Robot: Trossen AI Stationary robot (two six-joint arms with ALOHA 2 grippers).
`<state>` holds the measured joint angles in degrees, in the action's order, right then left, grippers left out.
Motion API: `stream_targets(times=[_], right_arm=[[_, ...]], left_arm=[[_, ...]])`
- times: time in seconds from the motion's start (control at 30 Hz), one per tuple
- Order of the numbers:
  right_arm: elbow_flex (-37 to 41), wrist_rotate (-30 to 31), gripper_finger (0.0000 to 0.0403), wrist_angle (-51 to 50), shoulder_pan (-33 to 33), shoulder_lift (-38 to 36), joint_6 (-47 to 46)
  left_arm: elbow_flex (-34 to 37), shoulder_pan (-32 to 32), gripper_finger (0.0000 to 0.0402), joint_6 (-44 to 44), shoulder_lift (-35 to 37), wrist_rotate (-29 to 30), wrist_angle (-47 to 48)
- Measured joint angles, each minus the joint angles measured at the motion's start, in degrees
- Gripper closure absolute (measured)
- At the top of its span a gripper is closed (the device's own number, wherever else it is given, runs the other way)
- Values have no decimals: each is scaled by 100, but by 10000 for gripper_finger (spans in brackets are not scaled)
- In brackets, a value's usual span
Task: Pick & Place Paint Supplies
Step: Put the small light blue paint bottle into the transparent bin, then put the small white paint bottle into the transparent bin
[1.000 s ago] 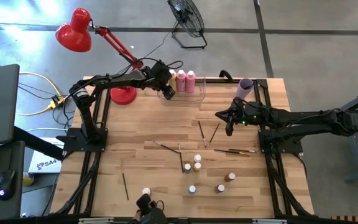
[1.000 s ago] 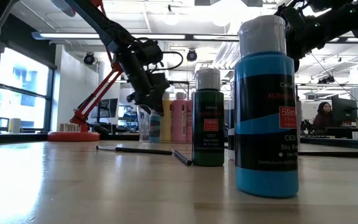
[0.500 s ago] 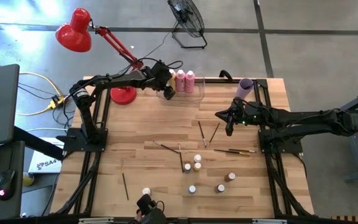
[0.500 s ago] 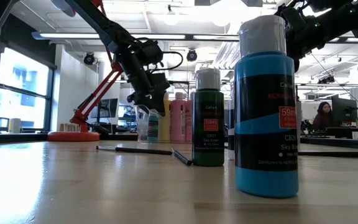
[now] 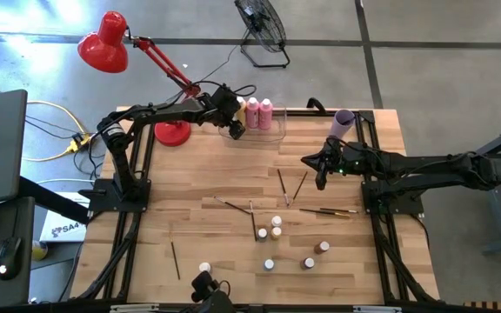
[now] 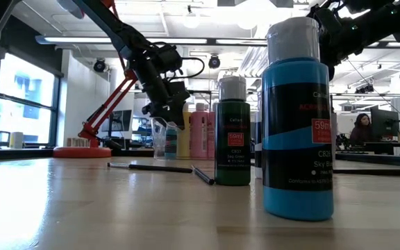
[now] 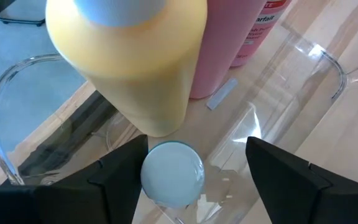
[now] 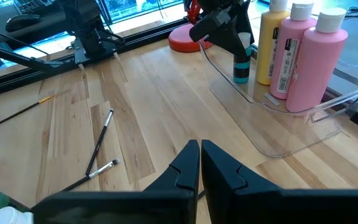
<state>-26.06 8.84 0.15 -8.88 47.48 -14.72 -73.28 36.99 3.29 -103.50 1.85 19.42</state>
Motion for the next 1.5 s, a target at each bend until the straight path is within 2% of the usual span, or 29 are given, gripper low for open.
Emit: stream_targets(times=[0.6,0.9,1.3,1.5], right_arm=[[0,0,395,1,-1,0,0],[0,0,395,1,-2,0,0],[0,-2,395,0,-1,-1,0],[0,-2,395,1,0,-2,0]], left_arm=[[2,13,132,4,-2,20,-210],[-1,11,132,-2,1,321,-177],[-522,-42,132,-11,306,289,595],[-592,-263,132,-29,632,273,1037]])
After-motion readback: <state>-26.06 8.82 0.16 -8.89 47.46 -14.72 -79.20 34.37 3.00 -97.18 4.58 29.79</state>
